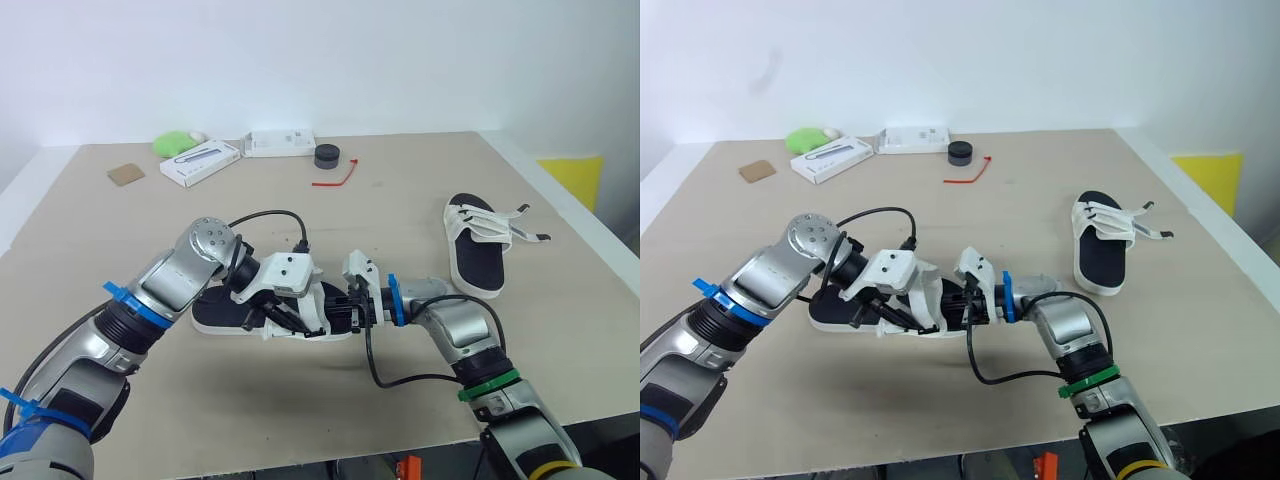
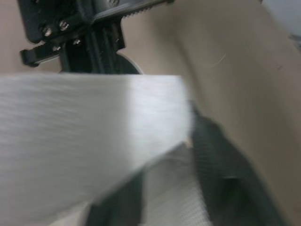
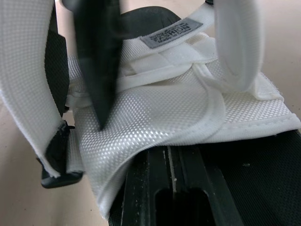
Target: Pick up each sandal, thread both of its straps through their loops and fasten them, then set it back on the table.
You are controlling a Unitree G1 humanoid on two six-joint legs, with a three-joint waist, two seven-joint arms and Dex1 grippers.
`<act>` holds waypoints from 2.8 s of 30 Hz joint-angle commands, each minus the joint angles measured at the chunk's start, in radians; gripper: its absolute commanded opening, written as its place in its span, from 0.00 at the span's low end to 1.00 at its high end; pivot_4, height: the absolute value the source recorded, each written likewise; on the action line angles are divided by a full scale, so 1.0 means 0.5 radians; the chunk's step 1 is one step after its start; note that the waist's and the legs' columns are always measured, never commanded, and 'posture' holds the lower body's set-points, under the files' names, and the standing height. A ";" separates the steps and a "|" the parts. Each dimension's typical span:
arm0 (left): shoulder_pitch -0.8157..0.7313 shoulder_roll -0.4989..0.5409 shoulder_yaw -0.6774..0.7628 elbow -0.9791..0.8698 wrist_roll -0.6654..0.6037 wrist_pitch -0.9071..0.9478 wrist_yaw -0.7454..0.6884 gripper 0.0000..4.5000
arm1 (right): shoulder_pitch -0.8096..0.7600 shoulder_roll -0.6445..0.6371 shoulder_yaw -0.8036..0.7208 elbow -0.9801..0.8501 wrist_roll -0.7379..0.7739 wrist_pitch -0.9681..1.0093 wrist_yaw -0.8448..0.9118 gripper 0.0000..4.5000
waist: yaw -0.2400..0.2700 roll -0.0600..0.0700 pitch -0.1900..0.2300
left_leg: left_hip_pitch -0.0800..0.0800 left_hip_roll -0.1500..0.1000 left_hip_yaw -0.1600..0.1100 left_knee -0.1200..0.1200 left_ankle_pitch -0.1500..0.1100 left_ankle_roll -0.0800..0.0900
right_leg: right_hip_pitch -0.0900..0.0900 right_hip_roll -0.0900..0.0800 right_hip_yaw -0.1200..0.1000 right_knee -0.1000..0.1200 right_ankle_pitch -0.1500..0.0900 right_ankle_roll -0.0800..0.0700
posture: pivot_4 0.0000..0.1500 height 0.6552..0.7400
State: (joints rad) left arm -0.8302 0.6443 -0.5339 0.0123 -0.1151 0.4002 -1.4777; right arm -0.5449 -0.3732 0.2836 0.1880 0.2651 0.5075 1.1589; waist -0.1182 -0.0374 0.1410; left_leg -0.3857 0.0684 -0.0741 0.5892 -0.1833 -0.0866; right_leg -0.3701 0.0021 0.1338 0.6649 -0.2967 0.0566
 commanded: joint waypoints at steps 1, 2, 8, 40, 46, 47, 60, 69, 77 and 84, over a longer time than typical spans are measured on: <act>0.072 0.066 -0.140 0.111 0.153 -0.015 -0.065 0.74 | 0.095 -0.003 0.131 0.159 -0.102 0.064 -0.034 0.00 | -0.001 0.003 -0.001 | 0.000 0.000 0.000 -0.001 0.000 0.000 | 0.000 0.001 0.000 0.000 0.000 0.000 | 1.00 1.00; 0.062 0.058 -0.125 0.100 0.133 0.017 -0.076 0.84 | 0.092 -0.001 0.132 0.161 -0.103 0.062 -0.033 0.00 | -0.001 0.003 -0.002 | 0.000 0.000 0.000 -0.001 -0.001 0.001 | 0.000 0.001 0.000 0.000 0.000 -0.001 | 1.00 1.00; -0.019 -0.020 0.009 -0.034 -0.122 0.562 -0.094 0.98 | 0.084 -0.002 0.136 0.170 -0.107 0.056 -0.025 0.00 | -0.019 0.003 -0.001 | -0.003 0.000 0.000 -0.002 -0.004 0.006 | -0.001 0.002 0.001 0.000 -0.004 0.000 | 1.00 1.00; -0.012 -0.277 0.477 -0.441 -0.875 1.838 0.931 0.98 | 0.112 -0.041 0.137 0.120 -0.100 0.082 -0.013 0.00 | -0.021 0.001 0.016 | -0.008 -0.001 -0.001 0.007 -0.007 0.009 | -0.001 0.001 0.001 0.000 -0.003 0.006 | 1.00 1.00; -0.032 -0.355 0.608 -0.397 -0.958 1.930 1.097 0.50 | 0.122 -0.041 0.142 0.102 -0.096 0.095 -0.012 0.00 | -0.021 0.002 0.018 | -0.010 -0.001 -0.001 0.007 -0.008 0.008 | -0.002 0.002 0.001 0.000 0.000 0.012 | 1.00 1.00; -0.031 -0.354 0.610 -0.396 -0.965 1.931 1.112 0.40 | 0.123 -0.040 0.144 0.102 -0.096 0.095 -0.013 0.00 | -0.021 0.002 0.018 | -0.010 -0.001 -0.002 0.006 -0.008 0.008 | -0.002 0.002 0.001 0.000 0.001 0.012 | 1.00 1.00; 0.121 -0.093 0.321 -0.659 -0.988 1.642 0.956 0.01 | 0.138 -0.038 0.142 0.071 -0.087 0.119 -0.018 0.00 | -0.022 0.003 0.020 | -0.010 0.000 -0.002 0.006 -0.011 0.003 | -0.003 0.002 0.001 0.000 -0.001 0.011 | 1.00 1.00; 0.115 -0.010 0.104 -0.540 -0.941 1.395 0.650 0.01 | 0.139 -0.025 0.143 0.071 -0.087 0.123 -0.028 0.00 | -0.022 0.003 0.019 | -0.010 0.000 -0.002 0.006 -0.012 0.002 | -0.003 0.002 0.001 0.000 -0.004 0.010 | 1.00 1.00; 0.174 -0.008 -0.182 -0.326 -0.510 0.828 0.586 0.01 | 0.164 -0.018 0.150 0.042 -0.079 0.135 -0.043 0.00 | -0.018 0.003 0.016 | -0.008 -0.001 -0.002 0.006 -0.012 0.002 | -0.002 0.001 0.001 -0.001 -0.008 0.002 | 1.00 1.00; 0.168 -0.275 -0.004 -0.107 -0.458 0.861 0.836 0.01 | 0.174 -0.017 0.148 0.024 -0.067 0.147 -0.063 0.00 | 0.013 0.001 0.008 | -0.003 -0.003 -0.002 0.019 -0.012 0.002 | -0.001 -0.002 0.002 -0.001 -0.008 0.003 | 1.00 1.00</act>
State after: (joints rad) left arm -0.7558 0.5043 -0.5450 -0.1087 -0.4093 0.8149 -1.1450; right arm -0.5190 -0.3891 0.2720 0.1456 0.2676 0.5260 1.1257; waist -0.1118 -0.0371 0.1449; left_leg -0.3873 0.0669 -0.0751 0.5996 -0.1893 -0.0855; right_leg -0.3706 0.0011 0.1348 0.6645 -0.3004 0.0582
